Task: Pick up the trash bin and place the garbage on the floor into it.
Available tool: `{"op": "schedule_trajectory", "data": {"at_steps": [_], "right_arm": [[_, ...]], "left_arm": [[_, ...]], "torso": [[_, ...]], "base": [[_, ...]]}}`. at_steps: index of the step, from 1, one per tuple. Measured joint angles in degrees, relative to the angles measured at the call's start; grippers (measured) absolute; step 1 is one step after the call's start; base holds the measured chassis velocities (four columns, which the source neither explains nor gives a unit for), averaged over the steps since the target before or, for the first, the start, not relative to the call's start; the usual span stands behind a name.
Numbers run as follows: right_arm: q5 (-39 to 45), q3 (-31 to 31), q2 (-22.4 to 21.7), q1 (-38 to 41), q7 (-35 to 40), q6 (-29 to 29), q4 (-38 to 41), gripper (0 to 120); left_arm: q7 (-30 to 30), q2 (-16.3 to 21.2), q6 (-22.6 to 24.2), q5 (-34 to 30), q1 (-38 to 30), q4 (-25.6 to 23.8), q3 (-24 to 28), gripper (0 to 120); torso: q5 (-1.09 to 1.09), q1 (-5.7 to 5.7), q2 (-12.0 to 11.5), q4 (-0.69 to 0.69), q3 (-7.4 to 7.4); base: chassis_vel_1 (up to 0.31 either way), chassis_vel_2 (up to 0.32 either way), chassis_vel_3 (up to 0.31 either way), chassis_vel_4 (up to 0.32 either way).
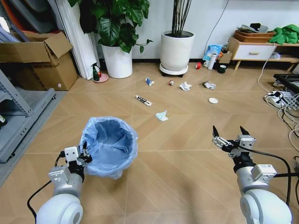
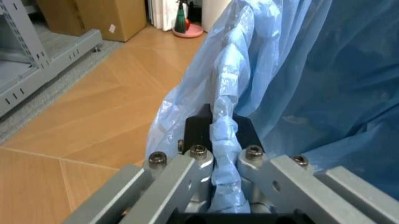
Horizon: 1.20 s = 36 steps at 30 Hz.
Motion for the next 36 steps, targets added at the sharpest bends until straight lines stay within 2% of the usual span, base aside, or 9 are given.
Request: {"op": "schedule_trajectory", "data": {"at_steps": [16, 23, 25, 28, 36], "right_arm": [[-0.05, -0.05, -0.04, 0.19, -0.16, 0.07, -0.43, 100], [-0.15, -0.14, 0.24, 0.15, -0.26, 0.34, -0.60, 100], [-0.16, -0.14, 0.28, 0.12, -0.29, 0.38, -0.69, 100], [-0.17, -0.13, 0.28, 0.08, -0.33, 0.46, -0.71, 100], [-0.19, -0.04, 0.36, 0.15, -0.37, 0.61, -0.97, 100]], "left_arm": [[1.15, -0.21, -0.76, 1.26, 0.32, -0.12, 0.30, 0], [1.34, -0.26, -0.84, 1.61, 0.61, -0.32, 0.45, 0], [1.43, -0.28, -0.87, 1.80, 0.62, -0.35, 0.55, 0], [1.56, -0.42, -0.92, 2.01, 0.63, -0.35, 0.65, 0], [1.83, -0.50, -1.00, 2.46, 0.83, -0.35, 0.68, 0]], "torso": [[0.01, 0.00, 0.00, 0.00, 0.00], [-0.04, 0.00, 0.00, -0.01, 0.00], [0.03, 0.00, 0.00, 0.00, 0.00], [-0.03, 0.00, 0.00, -0.01, 0.00], [0.01, 0.00, 0.00, 0.00, 0.00]], "base": [[-0.079, 0.189, 0.070, -0.201], [-0.155, 0.214, 0.161, -0.219], [-0.158, 0.238, 0.158, -0.254], [-0.156, 0.235, 0.160, -0.256], [-0.155, 0.237, 0.149, -0.236]]}}
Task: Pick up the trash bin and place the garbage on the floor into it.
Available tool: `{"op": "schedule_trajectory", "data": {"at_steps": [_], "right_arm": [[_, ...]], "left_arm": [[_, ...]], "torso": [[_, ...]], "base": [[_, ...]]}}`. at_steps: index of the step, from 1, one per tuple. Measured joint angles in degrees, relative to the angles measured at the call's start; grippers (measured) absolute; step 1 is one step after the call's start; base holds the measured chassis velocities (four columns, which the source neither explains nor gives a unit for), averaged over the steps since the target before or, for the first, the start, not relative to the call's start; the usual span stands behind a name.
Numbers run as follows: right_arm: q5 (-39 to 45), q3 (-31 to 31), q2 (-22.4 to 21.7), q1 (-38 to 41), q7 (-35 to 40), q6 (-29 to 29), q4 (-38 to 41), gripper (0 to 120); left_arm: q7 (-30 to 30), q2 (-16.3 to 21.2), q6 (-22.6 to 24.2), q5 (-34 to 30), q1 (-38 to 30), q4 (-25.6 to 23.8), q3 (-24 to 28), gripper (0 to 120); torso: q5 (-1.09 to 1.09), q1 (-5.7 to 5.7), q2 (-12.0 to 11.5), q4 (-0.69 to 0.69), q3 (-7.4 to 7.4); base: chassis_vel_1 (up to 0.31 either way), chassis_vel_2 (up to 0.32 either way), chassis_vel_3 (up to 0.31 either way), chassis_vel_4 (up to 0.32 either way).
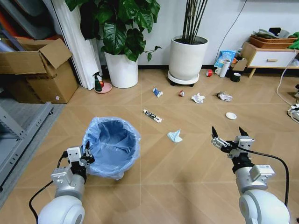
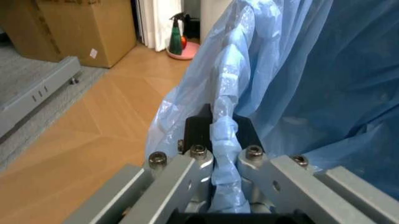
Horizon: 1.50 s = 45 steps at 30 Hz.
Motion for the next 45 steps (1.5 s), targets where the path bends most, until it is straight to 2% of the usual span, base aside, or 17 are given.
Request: {"op": "schedule_trajectory", "data": {"at_steps": [24, 26, 29, 32, 34, 42, 44, 45], "right_arm": [[-0.13, 0.13, 0.02, -0.10, -0.17, 0.40, -0.37, 100], [-0.17, 0.12, 0.02, -0.16, -0.18, 0.41, -0.40, 100], [-0.21, 0.12, 0.01, -0.17, -0.19, 0.42, -0.39, 100], [-0.23, 0.10, 0.01, -0.15, -0.19, 0.42, -0.40, 100], [-0.28, 0.12, 0.01, -0.13, -0.19, 0.43, -0.40, 100], [-0.48, -0.01, 0.07, -0.16, -0.22, 0.42, -0.56, 100], [-0.45, -0.16, 0.02, -0.12, -0.13, 0.38, -0.77, 100], [-0.44, -0.19, -0.07, -0.14, -0.16, 0.37, -0.97, 100]], "left_arm": [[0.72, -0.23, -0.31, 0.87, 0.37, -0.08, 0.12, 0], [0.73, -0.24, -0.31, 0.87, 0.31, 0.03, 0.18, 0], [0.75, -0.24, -0.31, 0.86, 0.21, 0.16, 0.23, 0], [0.75, -0.22, -0.31, 0.85, 0.14, 0.23, 0.23, 0], [0.76, -0.08, -0.32, 0.73, 0.06, 0.27, 0.24, 0], [0.79, 0.06, -0.34, 0.53, -0.04, 0.26, 0.17, 0], [0.81, -0.01, -0.35, 0.49, -0.03, 0.24, 0.17, 0], [0.82, -0.03, -0.39, 0.49, 0.00, 0.23, 0.17, 0]], "torso": [[-0.03, 0.01, 0.00, -0.02, 0.00], [0.02, 0.00, 0.00, 0.00, 0.00], [-0.06, 0.00, 0.00, 0.00, 0.00], [0.04, 0.00, 0.00, 0.01, 0.01], [-0.02, 0.00, 0.00, -0.01, 0.00], [0.02, 0.00, 0.00, 0.01, 0.01], [-0.04, 0.00, 0.00, -0.01, 0.00], [0.01, 0.02, 0.00, -0.01, 0.02]], "base": [[-0.194, 0.240, 0.188, -0.238], [-0.220, 0.230, 0.200, -0.241], [-0.192, 0.251, 0.208, -0.237], [-0.183, 0.258, 0.198, -0.236], [-0.220, 0.227, 0.198, -0.247], [-0.220, 0.250, 0.214, -0.243], [-0.205, 0.229, 0.212, -0.222], [-0.202, 0.231, 0.194, -0.223]]}}
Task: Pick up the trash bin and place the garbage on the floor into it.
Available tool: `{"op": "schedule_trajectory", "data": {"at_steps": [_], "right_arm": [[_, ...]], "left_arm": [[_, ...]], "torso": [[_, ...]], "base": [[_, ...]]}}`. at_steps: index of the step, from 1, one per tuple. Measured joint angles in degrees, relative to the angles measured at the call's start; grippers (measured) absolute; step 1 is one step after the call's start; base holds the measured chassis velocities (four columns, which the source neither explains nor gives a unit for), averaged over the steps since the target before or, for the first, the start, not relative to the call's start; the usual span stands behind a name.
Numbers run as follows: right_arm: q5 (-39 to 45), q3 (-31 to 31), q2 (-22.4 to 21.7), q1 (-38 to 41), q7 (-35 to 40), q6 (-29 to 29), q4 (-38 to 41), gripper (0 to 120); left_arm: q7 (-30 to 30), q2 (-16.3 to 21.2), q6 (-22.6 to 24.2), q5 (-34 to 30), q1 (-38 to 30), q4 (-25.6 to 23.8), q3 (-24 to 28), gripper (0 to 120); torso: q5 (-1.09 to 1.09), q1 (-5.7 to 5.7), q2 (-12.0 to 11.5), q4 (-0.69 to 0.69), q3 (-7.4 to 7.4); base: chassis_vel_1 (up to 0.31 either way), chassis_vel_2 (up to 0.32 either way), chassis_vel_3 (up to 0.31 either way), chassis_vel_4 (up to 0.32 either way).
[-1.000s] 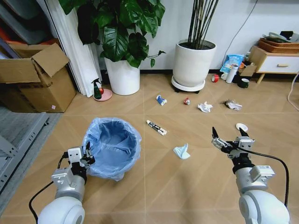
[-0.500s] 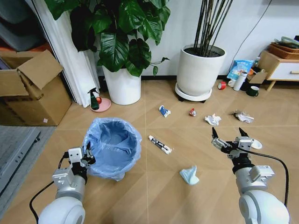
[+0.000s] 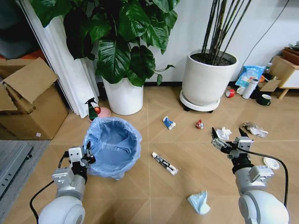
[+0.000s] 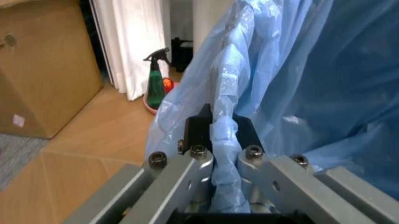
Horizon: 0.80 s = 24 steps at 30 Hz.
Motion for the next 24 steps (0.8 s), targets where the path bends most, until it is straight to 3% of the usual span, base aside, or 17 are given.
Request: {"op": "schedule_trajectory", "data": {"at_steps": [6, 14, 19, 22, 24], "right_arm": [[1.49, 0.25, -3.24, -1.18, -3.88, 1.38, -2.29, 100], [4.07, 1.30, -7.25, -2.82, -9.23, 4.47, -6.19, 100], [6.85, 2.17, -13.27, -6.08, -16.42, 8.43, -11.80, 100], [6.29, 2.15, -21.02, -9.73, -23.75, 12.82, -18.52, 100], [6.21, 1.96, -22.46, -10.72, -24.78, 13.25, -19.53, 100]], "left_arm": [[0.25, 0.02, -0.20, -0.04, 0.12, -0.07, -0.18, 0], [0.65, 0.02, -0.38, -0.04, 0.33, -0.21, -0.42, 0], [1.05, 0.02, -0.71, -0.04, 0.72, -0.41, -0.86, 0], [1.21, -0.10, -1.03, -0.04, 0.82, -0.44, -1.03, 0], [1.23, -0.15, -1.07, -0.03, 0.82, -0.45, -1.03, 0]], "torso": [[0.02, 0.00, 0.00, 0.01, 0.00], [-0.01, -0.01, 0.00, 0.00, -0.02], [-0.01, -0.03, 0.01, 0.01, -0.03], [0.00, -0.02, 0.01, 0.00, -0.02], [-0.01, -0.02, 0.01, 0.01, -0.02]], "base": [[-0.111, 0.151, 0.067, -0.067], [0.034, -0.029, -0.046, 0.023], [0.000, 0.000, 0.000, 0.000], [0.000, 0.000, 0.000, 0.000], [0.000, 0.000, 0.000, 0.000]]}}
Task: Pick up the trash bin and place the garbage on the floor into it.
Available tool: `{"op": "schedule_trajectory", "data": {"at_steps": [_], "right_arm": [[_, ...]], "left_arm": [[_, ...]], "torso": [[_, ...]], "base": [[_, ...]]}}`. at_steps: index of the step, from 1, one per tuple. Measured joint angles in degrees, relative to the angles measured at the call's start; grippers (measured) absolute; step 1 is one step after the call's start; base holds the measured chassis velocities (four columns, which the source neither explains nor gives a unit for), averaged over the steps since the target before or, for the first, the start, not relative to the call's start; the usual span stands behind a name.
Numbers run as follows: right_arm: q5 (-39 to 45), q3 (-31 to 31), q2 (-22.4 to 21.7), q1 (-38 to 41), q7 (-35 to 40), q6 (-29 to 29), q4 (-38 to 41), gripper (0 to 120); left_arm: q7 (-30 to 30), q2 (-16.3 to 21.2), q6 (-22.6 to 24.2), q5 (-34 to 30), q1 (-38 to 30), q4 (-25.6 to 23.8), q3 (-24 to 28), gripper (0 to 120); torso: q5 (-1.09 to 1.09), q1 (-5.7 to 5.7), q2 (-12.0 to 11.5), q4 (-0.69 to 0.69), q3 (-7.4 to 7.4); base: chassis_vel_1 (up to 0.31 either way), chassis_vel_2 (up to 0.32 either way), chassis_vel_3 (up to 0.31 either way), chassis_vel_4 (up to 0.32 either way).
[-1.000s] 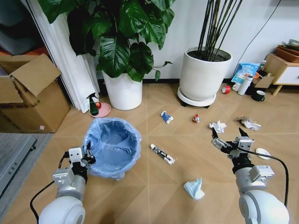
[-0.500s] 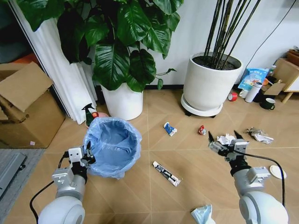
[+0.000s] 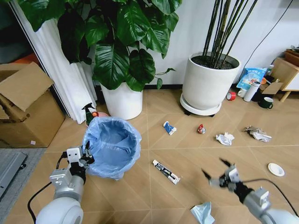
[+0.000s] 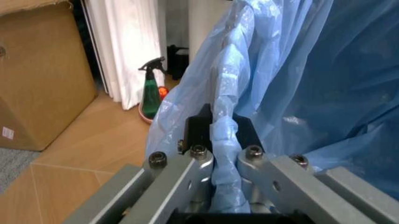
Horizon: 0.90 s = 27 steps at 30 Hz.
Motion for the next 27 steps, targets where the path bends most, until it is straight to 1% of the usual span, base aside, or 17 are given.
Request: {"op": "schedule_trajectory", "data": {"at_steps": [2, 3, 4, 6, 7, 8, 10, 11, 12, 15, 22, 27], "right_arm": [[-0.62, -0.48, -1.90, -1.52, -1.30, 1.31, -1.77, 100], [-0.62, -0.48, -1.90, -1.52, -1.30, 1.31, -1.77, 100], [-1.99, -1.00, -3.02, -2.60, -2.28, 2.85, -3.55, 100], [-5.68, -1.56, -3.20, -3.20, -4.47, 5.52, -7.74, 100], [-8.34, -1.64, -2.04, -2.85, -5.82, 7.30, -10.56, 100], [-8.34, -1.64, -2.04, -2.85, -5.82, 7.30, -10.56, 100], [-12.79, -1.98, 0.56, -1.47, -7.19, 10.00, -16.57, 100], [-15.54, -2.42, 2.20, -0.11, -7.75, 11.58, -20.65, 100], [-15.54, -2.42, 2.20, -0.11, -7.75, 11.58, -20.65, 100], [-17.53, -3.04, 5.41, 1.93, -8.15, 12.62, -25.66, 100], [-18.03, -3.12, 7.85, 4.11, -8.31, 13.65, -29.69, 100], [-18.11, -3.20, 8.58, 5.12, -8.44, 14.00, -31.20, 100]], "left_arm": [[0.03, -0.05, -0.03, 0.00, -0.06, 0.00, 0.01, 0], [0.03, -0.05, -0.03, 0.00, -0.06, 0.00, 0.01, 0], [0.05, -0.06, -0.05, 0.00, -0.14, 0.00, 0.10, 0], [0.19, -0.05, -0.13, -0.01, -0.60, 0.40, 0.49, 0], [0.47, 0.11, -0.14, -0.05, -1.01, 0.89, 0.85, 0], [0.47, 0.11, -0.14, -0.05, -1.01, 0.89, 0.85, 0], [1.06, 0.25, -0.19, -0.07, -1.23, 1.47, 1.00, 0], [1.44, 0.28, -0.35, -0.07, -0.97, 1.57, 0.84, 0], [1.44, 0.28, -0.35, -0.07, -0.97, 1.57, 0.84, 0], [1.55, 0.54, -0.42, -0.07, -1.31, 2.22, 1.07, 0], [1.56, 0.80, -0.40, 0.06, -1.51, 2.68, 1.78, 0], [1.51, 0.95, -0.33, 0.16, -1.54, 2.79, 1.99, 0]], "torso": [[0.00, 0.00, 0.00, 0.00, 0.00], [0.00, 0.00, 0.00, 0.00, 0.00], [0.00, 0.00, 0.00, 0.00, 0.00], [0.00, 0.00, 0.00, 0.00, 0.00], [0.01, 0.00, 0.00, -0.01, 0.00], [0.01, 0.00, 0.00, -0.01, 0.00], [0.01, 0.00, 0.00, -0.03, 0.00], [0.03, 0.00, 0.00, 0.00, 0.00], [0.03, 0.00, 0.00, 0.00, 0.00], [0.00, 0.00, 0.00, -0.01, 0.00], [0.00, 0.01, 0.00, -0.01, 0.00], [-0.02, 0.01, 0.00, 0.00, 0.00]], "base": [[0.000, 0.000, 0.000, 0.000], [0.000, 0.000, 0.000, 0.000], [0.000, 0.000, 0.000, 0.000], [0.000, 0.000, 0.000, 0.000], [0.000, 0.000, 0.000, 0.000], [0.000, 0.000, 0.000, 0.000], [0.000, 0.000, 0.000, 0.000], [0.000, 0.000, 0.000, 0.000], [0.000, 0.000, 0.000, 0.000], [0.000, 0.000, 0.000, 0.000], [0.000, 0.000, 0.000, 0.000], [0.000, 0.000, 0.000, 0.000]]}}
